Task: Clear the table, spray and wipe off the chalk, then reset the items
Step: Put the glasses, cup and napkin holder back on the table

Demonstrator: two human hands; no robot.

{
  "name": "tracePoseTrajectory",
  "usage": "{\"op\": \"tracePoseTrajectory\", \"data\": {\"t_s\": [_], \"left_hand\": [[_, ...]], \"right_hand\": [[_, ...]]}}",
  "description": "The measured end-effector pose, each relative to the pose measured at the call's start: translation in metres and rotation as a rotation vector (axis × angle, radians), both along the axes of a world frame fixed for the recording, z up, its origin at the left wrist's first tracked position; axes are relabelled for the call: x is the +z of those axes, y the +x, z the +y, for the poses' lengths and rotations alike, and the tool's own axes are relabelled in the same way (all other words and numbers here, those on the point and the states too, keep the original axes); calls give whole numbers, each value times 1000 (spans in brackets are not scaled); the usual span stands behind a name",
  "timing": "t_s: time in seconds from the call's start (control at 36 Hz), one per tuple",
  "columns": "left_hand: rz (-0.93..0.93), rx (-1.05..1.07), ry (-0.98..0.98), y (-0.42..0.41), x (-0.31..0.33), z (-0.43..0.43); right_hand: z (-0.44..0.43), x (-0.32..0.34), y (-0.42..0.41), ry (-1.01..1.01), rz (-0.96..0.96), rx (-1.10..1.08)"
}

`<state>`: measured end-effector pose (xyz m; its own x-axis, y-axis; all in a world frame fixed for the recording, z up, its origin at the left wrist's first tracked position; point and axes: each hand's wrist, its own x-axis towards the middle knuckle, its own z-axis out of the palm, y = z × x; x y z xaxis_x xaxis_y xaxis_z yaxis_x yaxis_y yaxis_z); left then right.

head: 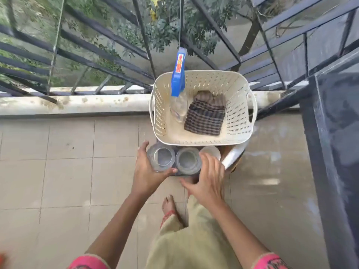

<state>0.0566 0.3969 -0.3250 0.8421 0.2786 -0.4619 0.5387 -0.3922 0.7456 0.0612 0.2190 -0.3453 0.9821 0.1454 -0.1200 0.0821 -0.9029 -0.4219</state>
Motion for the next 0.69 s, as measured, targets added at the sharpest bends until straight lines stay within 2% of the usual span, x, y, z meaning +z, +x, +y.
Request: {"op": "tracePoseTrajectory", "data": {"t_s": [0.11,0.28,0.53,0.69], "left_hand": [[25,-115,-11,-1,-17,6],[-52,-210,77,10,-34,4],[-52,-146,180,5,-46,5],[-162,-55,166,-9,-12,10]], "right_hand": [[1,-13,3,-144,85,9],[8,-22,12,-217,-3,-29],[16,-32,16,-128,32,-127],[16,-10,11,-62,-3,-136]]}}
